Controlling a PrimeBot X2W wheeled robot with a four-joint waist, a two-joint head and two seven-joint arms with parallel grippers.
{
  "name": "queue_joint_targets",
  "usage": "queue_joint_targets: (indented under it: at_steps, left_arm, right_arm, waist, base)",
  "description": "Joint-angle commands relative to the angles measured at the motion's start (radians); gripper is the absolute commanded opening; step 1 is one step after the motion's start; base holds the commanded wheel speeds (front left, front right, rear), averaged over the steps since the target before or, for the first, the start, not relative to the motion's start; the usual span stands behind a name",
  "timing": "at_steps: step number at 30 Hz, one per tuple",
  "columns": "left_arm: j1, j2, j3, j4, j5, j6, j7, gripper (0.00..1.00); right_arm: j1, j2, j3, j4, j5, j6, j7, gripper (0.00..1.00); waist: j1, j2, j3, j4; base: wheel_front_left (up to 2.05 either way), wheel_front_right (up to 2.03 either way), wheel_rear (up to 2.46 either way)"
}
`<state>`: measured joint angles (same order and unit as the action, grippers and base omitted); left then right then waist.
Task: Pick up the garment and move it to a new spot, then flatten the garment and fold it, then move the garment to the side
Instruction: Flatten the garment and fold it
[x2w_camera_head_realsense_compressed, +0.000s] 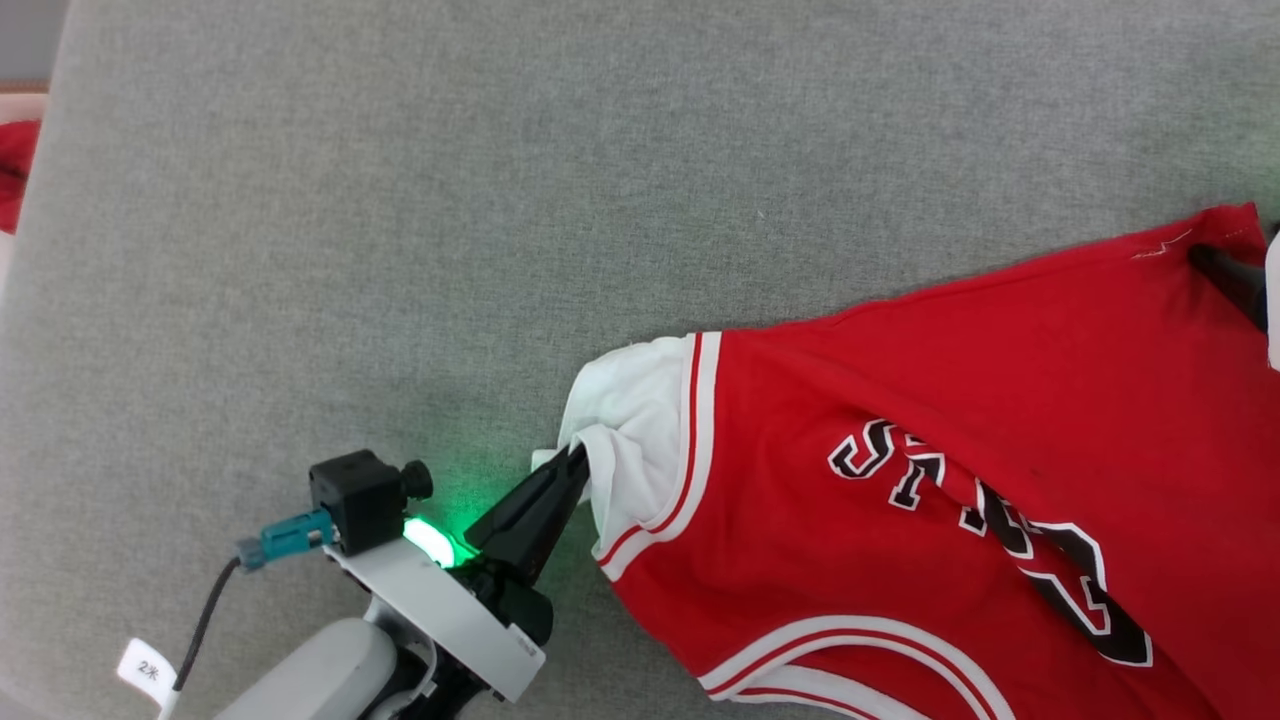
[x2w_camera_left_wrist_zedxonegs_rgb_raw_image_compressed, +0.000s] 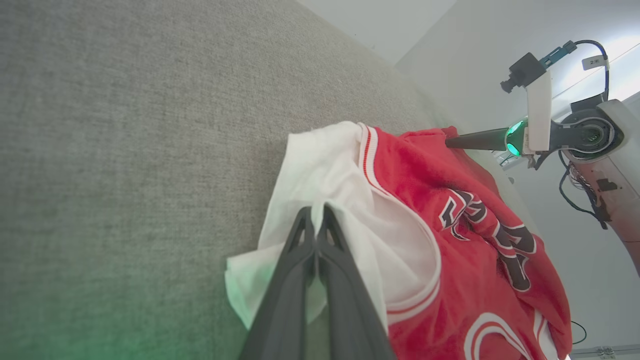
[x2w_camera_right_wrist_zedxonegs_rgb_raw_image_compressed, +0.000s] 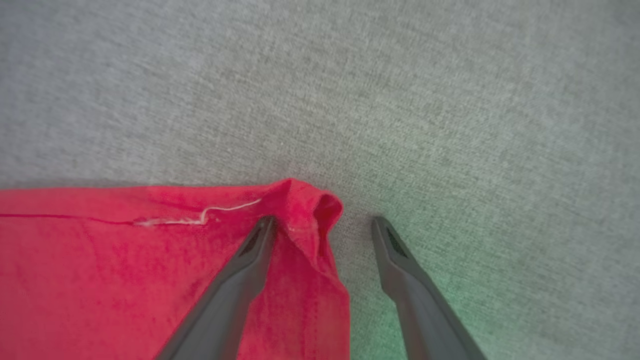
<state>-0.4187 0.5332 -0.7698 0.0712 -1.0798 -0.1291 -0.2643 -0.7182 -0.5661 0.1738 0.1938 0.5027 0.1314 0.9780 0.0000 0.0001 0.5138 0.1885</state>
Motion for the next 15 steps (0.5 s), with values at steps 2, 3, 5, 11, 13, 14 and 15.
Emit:
queue_joint_targets:
  at_steps: [2, 3, 5, 11, 13, 14, 15]
  left_arm:
    - [-0.008, 0.001, 0.008, 0.006, -0.008, -0.002, 0.002, 0.0]
    - [-0.008, 0.002, 0.013, 0.005, -0.008, -0.002, 0.001, 0.0]
    - [-0.01, 0.005, 0.019, 0.001, -0.003, -0.002, 0.001, 0.0]
    - [0.002, 0.011, 0.047, -0.002, 0.006, -0.002, 0.001, 0.0]
    - [0.008, 0.018, 0.053, 0.0, 0.008, -0.002, 0.001, 0.0]
    - [0.007, 0.022, 0.058, 0.001, 0.007, -0.002, 0.001, 0.0]
    - [0.002, 0.026, 0.059, 0.002, 0.008, -0.002, 0.001, 0.0]
  right_arm:
    - [0.064, 0.031, 0.064, 0.07, 0.023, -0.002, 0.023, 0.49]
    - [0.068, 0.033, 0.074, 0.072, 0.033, -0.001, 0.028, 0.35]
    - [0.067, 0.035, 0.083, 0.072, 0.054, -0.001, 0.015, 0.0]
    - [0.037, 0.057, 0.053, 0.074, 0.092, -0.001, -0.107, 0.0]
    - [0.035, 0.071, 0.054, 0.088, 0.106, 0.0, -0.146, 0.0]
    - [0.032, 0.076, 0.049, 0.095, 0.109, 0.0, -0.172, 0.0]
    - [0.024, 0.079, 0.04, 0.105, 0.112, 0.0, -0.199, 0.0]
  waist:
    - [0.0, -0.0001, 0.007, 0.0]
    - [0.0, -0.0001, 0.005, -0.004]
    - [0.0, -0.0001, 0.001, -0.01]
    - [0.0, -0.0001, -0.04, -0.032]
    - [0.0, -0.0001, -0.064, -0.043]
    - [0.0, -0.0001, -0.077, -0.048]
    - [0.0, -0.0001, -0.09, -0.054]
  base:
    - [0.0, 0.0, 0.0]
    - [0.0, 0.0, 0.0]
    - [0.0, 0.0, 0.0]
    - [0.0, 0.0, 0.0]
    - [0.0, 0.0, 0.0]
    - [0.0, 0.0, 0.0]
    - [0.0, 0.0, 0.0]
